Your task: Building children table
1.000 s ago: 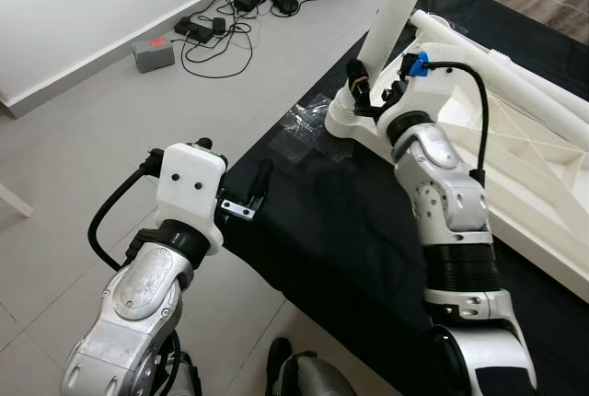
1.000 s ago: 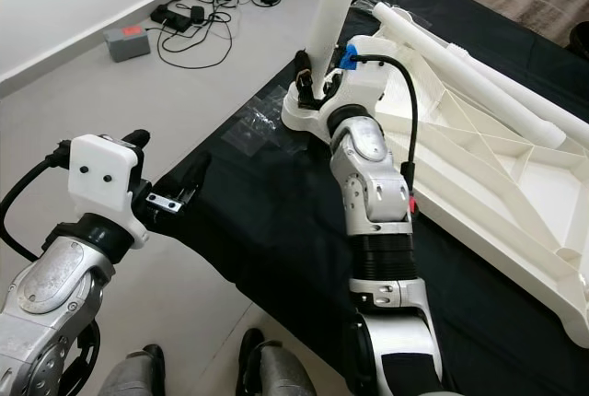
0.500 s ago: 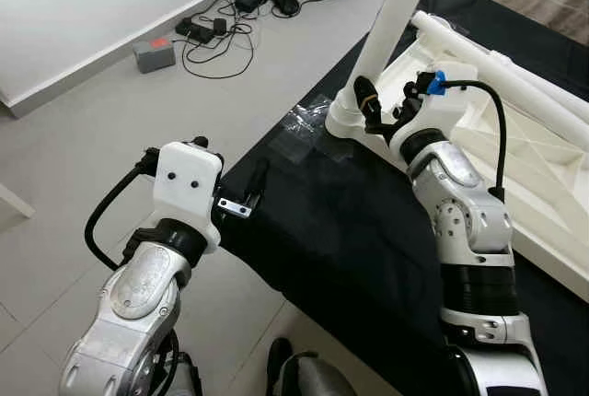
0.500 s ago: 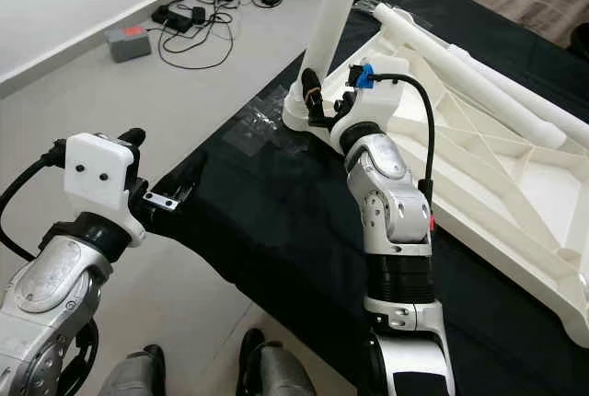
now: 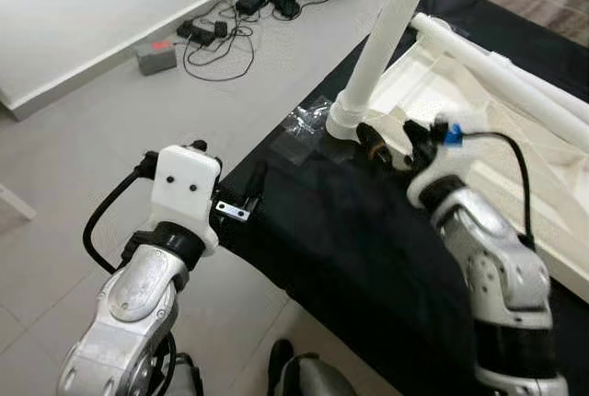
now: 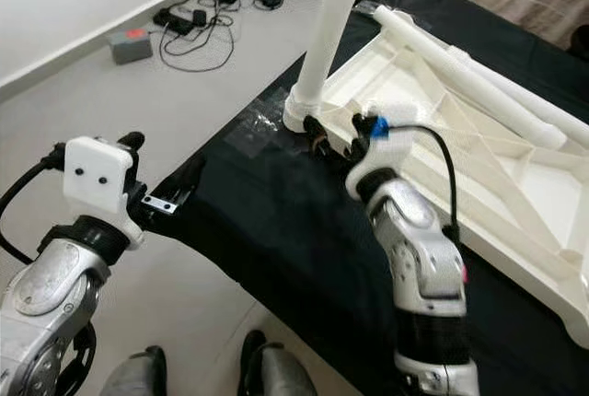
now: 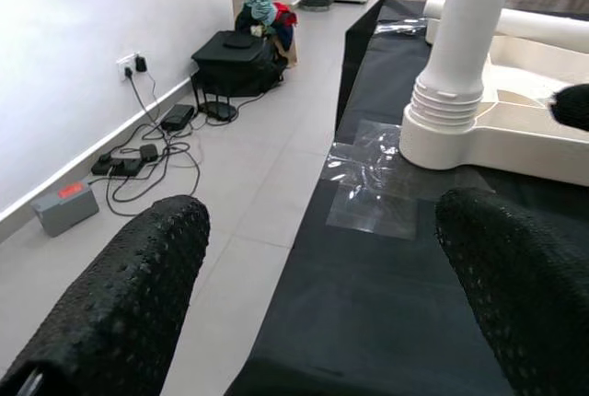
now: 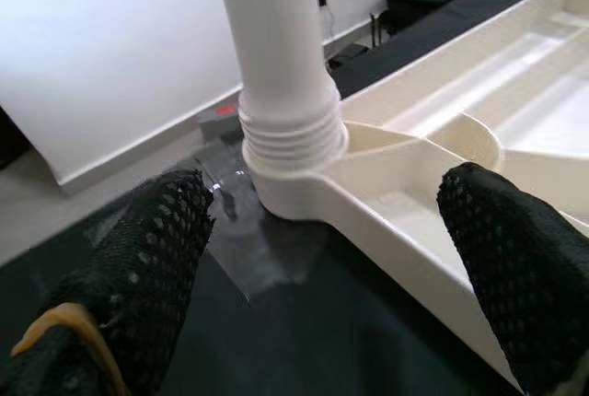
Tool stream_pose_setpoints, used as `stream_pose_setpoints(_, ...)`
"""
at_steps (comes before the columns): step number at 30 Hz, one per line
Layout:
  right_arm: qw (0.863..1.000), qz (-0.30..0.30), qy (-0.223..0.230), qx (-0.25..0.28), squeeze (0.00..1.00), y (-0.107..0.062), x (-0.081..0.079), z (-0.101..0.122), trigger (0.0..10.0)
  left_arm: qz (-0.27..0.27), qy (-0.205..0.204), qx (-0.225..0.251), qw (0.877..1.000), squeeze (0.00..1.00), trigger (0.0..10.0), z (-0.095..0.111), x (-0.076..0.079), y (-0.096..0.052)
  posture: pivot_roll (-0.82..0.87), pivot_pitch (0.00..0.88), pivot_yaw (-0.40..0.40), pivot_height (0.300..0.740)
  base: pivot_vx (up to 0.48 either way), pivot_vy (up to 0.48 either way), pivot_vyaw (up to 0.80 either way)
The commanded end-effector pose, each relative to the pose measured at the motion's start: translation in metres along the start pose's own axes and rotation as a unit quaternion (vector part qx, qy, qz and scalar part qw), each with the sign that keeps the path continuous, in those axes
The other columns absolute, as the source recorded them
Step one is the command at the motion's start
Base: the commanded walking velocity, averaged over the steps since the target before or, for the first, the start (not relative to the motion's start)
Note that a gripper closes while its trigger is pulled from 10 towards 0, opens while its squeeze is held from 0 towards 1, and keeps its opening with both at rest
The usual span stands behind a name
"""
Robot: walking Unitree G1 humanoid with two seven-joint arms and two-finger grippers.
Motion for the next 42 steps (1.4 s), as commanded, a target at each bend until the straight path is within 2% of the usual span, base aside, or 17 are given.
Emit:
stream_pose_setpoints(1,1.0,-0.007,-0.009,0.005,0.0,-0.009,0.0,0.0,10.0,-0.002,0.003,-0.013,1.0,0.0,10.0,-0.008,0.001,-0.003,0.03,0.212,-0.12,0.74,0.0,0.0,0.0)
stream_pose_setpoints(3,1.0,-0.012,-0.013,0.003,0.0,-0.012,-0.001,-0.002,10.0,0.0,0.002,-0.016,1.0,0.0,10.0,-0.01,0.001,-0.003,0.03,0.212,-0.12,0.74,0.0,0.0,0.0)
stream_pose_setpoints(7,1.0,-0.027,-0.002,0.0,0.0,-0.013,-0.01,-0.011,10.0,0.006,-0.002,-0.017,1.0,0.0,10.0,-0.016,0.001,0.002,0.03,0.15,-0.106,0.74,0.0,0.0,-0.14)
stream_pose_setpoints(10,1.0,-0.026,-0.001,-0.001,0.0,-0.012,-0.012,-0.012,10.0,0.009,-0.003,-0.016,1.0,0.0,10.0,-0.017,0.001,0.003,0.03,0.15,-0.106,0.74,0.0,0.0,-0.55)
stream_pose_setpoints(12,1.0,-0.022,0.003,0.003,0.0,-0.01,-0.017,-0.013,10.0,0.014,-0.003,-0.014,1.0,0.0,10.0,-0.019,0.001,0.005,0.04,0.117,-0.097,0.74,0.0,0.0,-0.8)
stream_pose_setpoints(16,1.0,-0.02,0.004,0.004,0.0,-0.008,-0.019,-0.013,10.0,0.015,-0.002,-0.014,1.0,0.0,10.0,-0.02,0.001,0.007,0.04,0.115,-0.095,0.74,0.0,0.0,-0.8)
stream_pose_setpoints(17,1.0,-0.011,0.003,0.008,0.0,-0.004,-0.025,-0.014,10.0,0.017,-0.002,-0.014,1.0,0.0,10.0,-0.022,0.0,0.009,0.04,0.087,-0.089,0.74,0.0,0.0,-0.8)
stream_pose_setpoints(20,1.0,-0.008,0.003,0.009,0.0,-0.003,-0.027,-0.014,10.0,0.017,-0.002,-0.013,1.0,0.0,10.0,-0.023,0.0,0.01,0.04,0.087,-0.089,0.74,0.0,0.0,-0.8)
stream_pose_setpoints(25,1.0,0.011,-0.003,0.016,0.0,0.005,-0.041,-0.015,10.0,0.027,-0.004,-0.01,1.0,0.0,10.0,-0.026,-0.003,0.014,0.05,0.06,-0.086,0.74,0.0,0.0,-0.78)
stream_pose_setpoints(34,1.0,0.024,-0.017,-0.001,0.0,0.007,-0.049,-0.022,10.0,0.034,-0.005,-0.012,0.999,0.0,10.0,-0.029,-0.003,0.015,0.04,0.051,-0.089,0.74,0.0,0.0,0.0)
stream_pose_setpoints(38,0.999,0.042,-0.027,-0.006,0.0,0.003,-0.057,-0.026,10.0,0.043,-0.012,-0.027,0.999,0.0,10.0,-0.037,0.001,0.007,0.04,0.054,-0.095,0.74,0.0,0.0,-0.8)
stream_pose_setpoints(40,0.997,0.061,-0.047,-0.013,0.0,-0.01,-0.065,-0.038,10.0,0.042,-0.024,-0.054,0.997,0.0,10.0,-0.051,0.013,-0.008,0.05,0.057,-0.092,0.74,0.0,0.0,-0.8)
stream_pose_setpoints(42,0.997,0.061,-0.047,-0.013,0.0,-0.01,-0.065,-0.038,10.0,0.042,-0.024,-0.054,0.997,0.0,10.0,-0.051,0.013,-0.008,0.05,0.057,-0.092,0.74,0.0,0.0,-0.8)
Point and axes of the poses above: a point about 5 cm out from each wrist's last joint towards the gripper, its own y axis pointing out of the wrist towards the gripper, its own z axis along the axis of the wrist's last joint, x = y × z, the point moved 2 cm from there along y, pointing out of the wrist towards the gripper, and after that the axes turned 4 degrees about -y, right-handed, at the moved point
